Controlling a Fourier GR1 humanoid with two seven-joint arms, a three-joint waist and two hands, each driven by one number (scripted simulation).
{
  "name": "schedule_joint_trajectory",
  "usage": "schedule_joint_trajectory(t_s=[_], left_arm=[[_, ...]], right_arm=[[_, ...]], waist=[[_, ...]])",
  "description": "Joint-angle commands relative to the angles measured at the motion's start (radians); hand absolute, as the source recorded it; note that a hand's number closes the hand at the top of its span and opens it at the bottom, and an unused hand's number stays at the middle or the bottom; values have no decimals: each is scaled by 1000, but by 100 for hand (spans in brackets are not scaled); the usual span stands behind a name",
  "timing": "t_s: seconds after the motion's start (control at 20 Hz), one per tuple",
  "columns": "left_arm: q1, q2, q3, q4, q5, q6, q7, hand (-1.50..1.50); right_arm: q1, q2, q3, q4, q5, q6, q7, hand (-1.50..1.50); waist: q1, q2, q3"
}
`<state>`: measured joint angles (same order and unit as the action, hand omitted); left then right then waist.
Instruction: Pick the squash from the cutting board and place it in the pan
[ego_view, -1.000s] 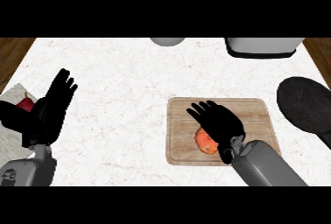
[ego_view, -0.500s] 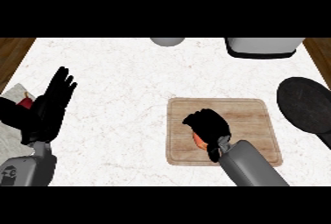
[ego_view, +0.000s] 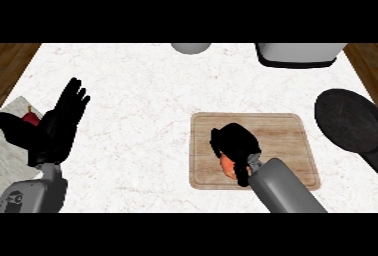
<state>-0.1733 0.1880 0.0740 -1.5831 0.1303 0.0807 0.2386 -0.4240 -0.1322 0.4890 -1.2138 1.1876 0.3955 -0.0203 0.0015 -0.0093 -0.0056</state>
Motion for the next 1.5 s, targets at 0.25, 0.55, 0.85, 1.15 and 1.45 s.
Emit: schedule_joint_trajectory(t_s=[0.25,0.55,0.85,1.15,1.45], left_arm=[[89,-29,-17,-69,-27,5,-11,0],[2,4,37,-12,-12,14,8,0],[41,16,41,-21,-6,-9,6,0],[37,-29,-4,-37,-33,10,3,0],[15,24,48,-65,32,-47,67,0]], right_arm=[[-15,19,-99,-52,3,-75,-37,150],[343,-82,-209,-303,-28,-151,104,150],[404,-170,-233,-751,45,-177,173,150],[494,-175,-286,-1061,25,-98,238,150],[281,-159,-505,-1035,-143,81,304,150]], waist=[[6,7,6],[-43,2,6],[-43,-4,4],[-16,5,5],[4,9,5]])
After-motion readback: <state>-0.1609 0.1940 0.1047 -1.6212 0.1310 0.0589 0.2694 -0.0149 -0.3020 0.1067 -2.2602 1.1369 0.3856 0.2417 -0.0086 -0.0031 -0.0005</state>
